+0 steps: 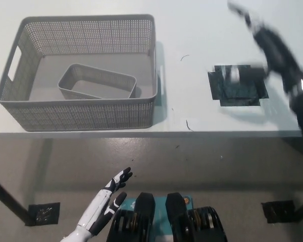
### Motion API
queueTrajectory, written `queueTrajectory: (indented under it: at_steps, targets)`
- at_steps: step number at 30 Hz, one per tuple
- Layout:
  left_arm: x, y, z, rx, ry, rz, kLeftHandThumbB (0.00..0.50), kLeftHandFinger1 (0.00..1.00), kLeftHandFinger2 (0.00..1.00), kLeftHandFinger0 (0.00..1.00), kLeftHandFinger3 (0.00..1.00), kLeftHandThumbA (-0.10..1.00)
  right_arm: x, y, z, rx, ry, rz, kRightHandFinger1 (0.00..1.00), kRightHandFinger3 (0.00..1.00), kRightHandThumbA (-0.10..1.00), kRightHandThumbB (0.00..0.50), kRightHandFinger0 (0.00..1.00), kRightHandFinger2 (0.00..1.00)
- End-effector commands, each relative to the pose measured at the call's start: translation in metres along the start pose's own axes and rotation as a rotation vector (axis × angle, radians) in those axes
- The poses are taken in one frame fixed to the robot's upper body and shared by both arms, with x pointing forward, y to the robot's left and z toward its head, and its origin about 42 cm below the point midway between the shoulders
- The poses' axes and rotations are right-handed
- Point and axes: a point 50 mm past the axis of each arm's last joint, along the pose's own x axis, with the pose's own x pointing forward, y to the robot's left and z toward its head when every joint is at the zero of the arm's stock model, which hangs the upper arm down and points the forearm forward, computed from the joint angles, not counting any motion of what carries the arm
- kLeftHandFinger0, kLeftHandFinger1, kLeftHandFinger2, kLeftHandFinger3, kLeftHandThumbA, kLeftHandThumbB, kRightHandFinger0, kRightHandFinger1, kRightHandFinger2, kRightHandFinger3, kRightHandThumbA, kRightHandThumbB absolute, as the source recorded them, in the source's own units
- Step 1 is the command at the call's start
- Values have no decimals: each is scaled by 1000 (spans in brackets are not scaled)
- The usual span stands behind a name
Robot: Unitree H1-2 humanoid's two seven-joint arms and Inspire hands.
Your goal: Use the right hand to pick up a small rectangular container and put it into a bigger container on the left side
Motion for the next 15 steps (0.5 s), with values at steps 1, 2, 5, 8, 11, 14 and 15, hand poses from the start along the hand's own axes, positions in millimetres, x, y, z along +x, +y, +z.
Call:
queueTrajectory:
  at_steps: [1, 2, 5, 8, 11, 14, 15]
  targets:
    - [11, 11, 8, 19, -42, 50, 245, 1000, 1000, 1000, 1000, 1000, -179, -73, 156, 449, -634, -380, 1000, 1000, 930, 225, 1000, 1000]
    - [14, 15, 9, 17, -49, 54, 239, 1000, 1000, 1000, 1000, 1000, -179, -61, 151, 505, -638, -399, 1000, 1000, 954, 212, 1000, 1000]
    - [14, 15, 9, 25, -51, 47, 226, 1000, 1000, 1000, 1000, 1000, -182, -38, 140, 575, -594, -435, 1000, 1000, 1000, 164, 1000, 1000]
    - [15, 14, 10, 28, -55, 49, 231, 1000, 1000, 1000, 1000, 1000, -183, -16, 128, 652, -524, -442, 1000, 1000, 1000, 87, 1000, 1000]
    - [16, 18, 12, 36, -65, 66, 228, 1000, 1000, 1000, 1000, 1000, -168, 38, 106, 817, -378, -417, 1000, 1000, 1000, 84, 1000, 1000]
    - [16, 21, 12, 27, -72, 73, 231, 1000, 1000, 1000, 1000, 1000, -160, 82, 80, 838, -206, -368, 1000, 1000, 1000, 17, 1000, 1000]
    - [17, 21, 12, 27, -74, 74, 231, 1000, 1000, 1000, 1000, 1000, -158, 97, 67, 858, -132, -362, 1000, 1000, 1000, 10, 1000, 1000]
